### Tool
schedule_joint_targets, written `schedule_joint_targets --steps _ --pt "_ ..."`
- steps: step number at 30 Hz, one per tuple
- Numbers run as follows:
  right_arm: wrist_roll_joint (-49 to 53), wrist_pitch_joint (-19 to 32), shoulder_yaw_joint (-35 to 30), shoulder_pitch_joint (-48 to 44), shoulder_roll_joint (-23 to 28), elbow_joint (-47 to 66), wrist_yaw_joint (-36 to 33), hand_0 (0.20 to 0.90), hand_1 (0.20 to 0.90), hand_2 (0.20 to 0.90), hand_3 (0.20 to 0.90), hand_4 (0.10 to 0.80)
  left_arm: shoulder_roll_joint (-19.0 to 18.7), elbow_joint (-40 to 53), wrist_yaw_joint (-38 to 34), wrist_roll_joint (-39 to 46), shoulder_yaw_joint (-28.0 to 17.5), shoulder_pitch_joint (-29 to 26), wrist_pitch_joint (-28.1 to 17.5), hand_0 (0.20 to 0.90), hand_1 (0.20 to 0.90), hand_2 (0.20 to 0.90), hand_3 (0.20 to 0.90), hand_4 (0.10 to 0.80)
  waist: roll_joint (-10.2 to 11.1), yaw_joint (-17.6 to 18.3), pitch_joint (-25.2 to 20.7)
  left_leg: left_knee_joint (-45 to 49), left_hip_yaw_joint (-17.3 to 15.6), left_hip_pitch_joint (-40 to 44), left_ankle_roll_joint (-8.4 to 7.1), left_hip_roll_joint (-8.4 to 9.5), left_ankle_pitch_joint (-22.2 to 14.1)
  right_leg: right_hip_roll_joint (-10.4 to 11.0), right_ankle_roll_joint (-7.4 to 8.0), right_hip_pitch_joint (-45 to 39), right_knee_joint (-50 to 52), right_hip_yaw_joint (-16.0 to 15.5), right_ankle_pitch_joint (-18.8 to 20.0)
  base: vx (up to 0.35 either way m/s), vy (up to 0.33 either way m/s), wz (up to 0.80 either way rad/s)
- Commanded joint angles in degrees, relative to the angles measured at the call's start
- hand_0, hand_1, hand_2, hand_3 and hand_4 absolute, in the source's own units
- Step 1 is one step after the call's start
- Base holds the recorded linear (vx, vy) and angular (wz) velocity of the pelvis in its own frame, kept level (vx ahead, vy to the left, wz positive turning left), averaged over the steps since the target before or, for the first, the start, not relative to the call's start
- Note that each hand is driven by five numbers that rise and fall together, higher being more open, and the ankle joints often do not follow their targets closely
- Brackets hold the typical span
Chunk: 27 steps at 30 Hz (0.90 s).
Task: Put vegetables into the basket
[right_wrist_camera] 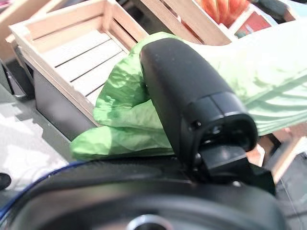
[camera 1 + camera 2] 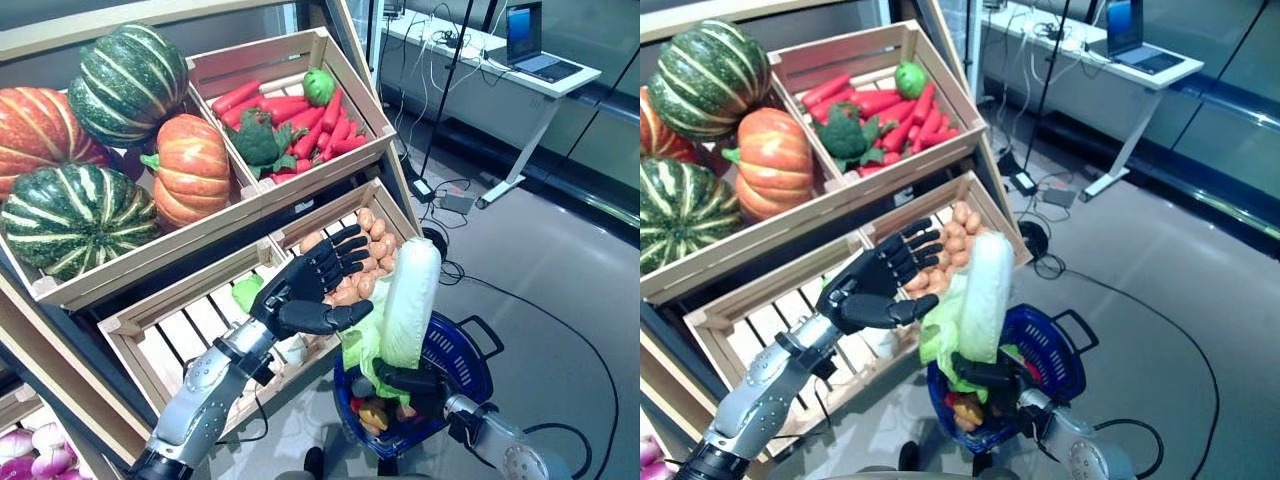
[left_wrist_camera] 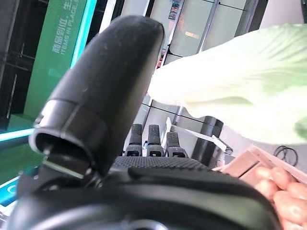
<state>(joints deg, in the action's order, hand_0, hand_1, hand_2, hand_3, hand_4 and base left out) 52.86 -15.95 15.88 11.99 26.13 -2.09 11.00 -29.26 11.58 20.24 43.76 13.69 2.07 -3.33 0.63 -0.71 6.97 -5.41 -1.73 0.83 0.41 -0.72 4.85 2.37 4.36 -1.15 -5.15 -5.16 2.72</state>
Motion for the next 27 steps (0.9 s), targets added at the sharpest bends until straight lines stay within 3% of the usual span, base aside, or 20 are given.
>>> schedule_joint_targets --steps 1,2,3,9,14,21,27 --pt "8.5 11.7 -3.9 -8.1 -2.2 5.9 -0.6 0.300 0.300 0.300 0.300 0.400 0.8 3.4 -0.3 3.7 -2.1 -7.2 -7.4 0.900 0.900 0.900 0.900 0.800 1.6 0.9 2.3 0.4 2.5 -0.2 -1.29 0.86 -5.2 1.6 2.29 0.5 0.5 -0.4 -0.1 -0.163 -0.040 -0.01" --pt "8.6 12.1 -3.9 -8.5 -2.3 5.9 -0.8 0.300 0.300 0.300 0.300 0.400 0.7 3.4 -0.4 3.7 -2.0 -7.5 -7.5 0.900 0.900 0.900 0.900 0.800 1.5 0.9 2.5 0.4 2.6 -0.4 -1.29 0.85 -5.1 1.6 2.24 0.8 0.6 -0.4 -0.1 -0.338 -0.036 -0.01" --pt "9.0 15.8 -3.8 -11.3 -2.5 5.5 -2.2 0.300 0.300 0.300 0.300 0.400 0.4 3.1 -1.1 3.4 -1.1 -10.1 -9.8 0.900 0.900 0.900 0.900 0.800 1.0 1.1 5.5 0.4 2.8 -2.8 -1.28 0.68 -4.2 1.3 1.83 3.5 2.0 -0.6 -0.2 -0.290 -0.020 0.00" --pt "15.8 21.3 -6.0 -17.9 -4.8 1.8 -4.4 0.300 0.300 0.300 0.300 0.400 1.0 1.4 -4.1 2.4 -0.4 -15.8 -14.2 0.900 0.900 0.900 0.900 0.800 -0.4 1.2 11.6 1.0 2.8 -7.0 -1.17 0.65 -2.6 0.6 0.78 8.7 6.4 -1.3 -1.2 -0.220 -0.019 0.08" --pt "22.7 26.5 -8.5 -22.0 -8.3 1.0 -4.4 0.300 0.300 0.300 0.300 0.400 1.5 0.5 -4.2 1.7 -1.2 -18.9 -17.3 0.900 0.900 0.900 0.900 0.800 -0.8 0.5 17.3 9.5 3.2 -14.4 -1.54 1.56 -3.2 0.5 -0.47 14.2 12.9 -2.6 -2.8 -0.170 -0.052 0.10" --pt "23.8 31.2 -11.0 -26.9 -11.4 -1.6 -5.1 0.300 0.300 0.300 0.300 0.400 4.2 -0.5 -3.2 0.8 -0.4 -22.4 -19.9 0.900 0.900 0.900 0.900 0.800 -0.9 -0.2 21.8 17.4 4.1 -23.1 -1.65 2.97 -4.2 0.8 -1.20 21.6 19.8 -3.5 -4.1 -0.102 -0.048 0.08" --pt "26.6 33.7 -12.8 -32.7 -11.3 -6.4 -6.0 0.300 0.300 0.300 0.300 0.400 5.1 -1.8 -3.1 1.7 0.3 -26.3 -20.9 0.900 0.900 0.900 0.900 0.800 -1.1 -0.8 22.8 21.2 4.3 -29.1 -1.54 3.72 -4.9 1.0 -1.65 27.6 23.9 -4.1 -5.0 -0.081 -0.028 0.08"
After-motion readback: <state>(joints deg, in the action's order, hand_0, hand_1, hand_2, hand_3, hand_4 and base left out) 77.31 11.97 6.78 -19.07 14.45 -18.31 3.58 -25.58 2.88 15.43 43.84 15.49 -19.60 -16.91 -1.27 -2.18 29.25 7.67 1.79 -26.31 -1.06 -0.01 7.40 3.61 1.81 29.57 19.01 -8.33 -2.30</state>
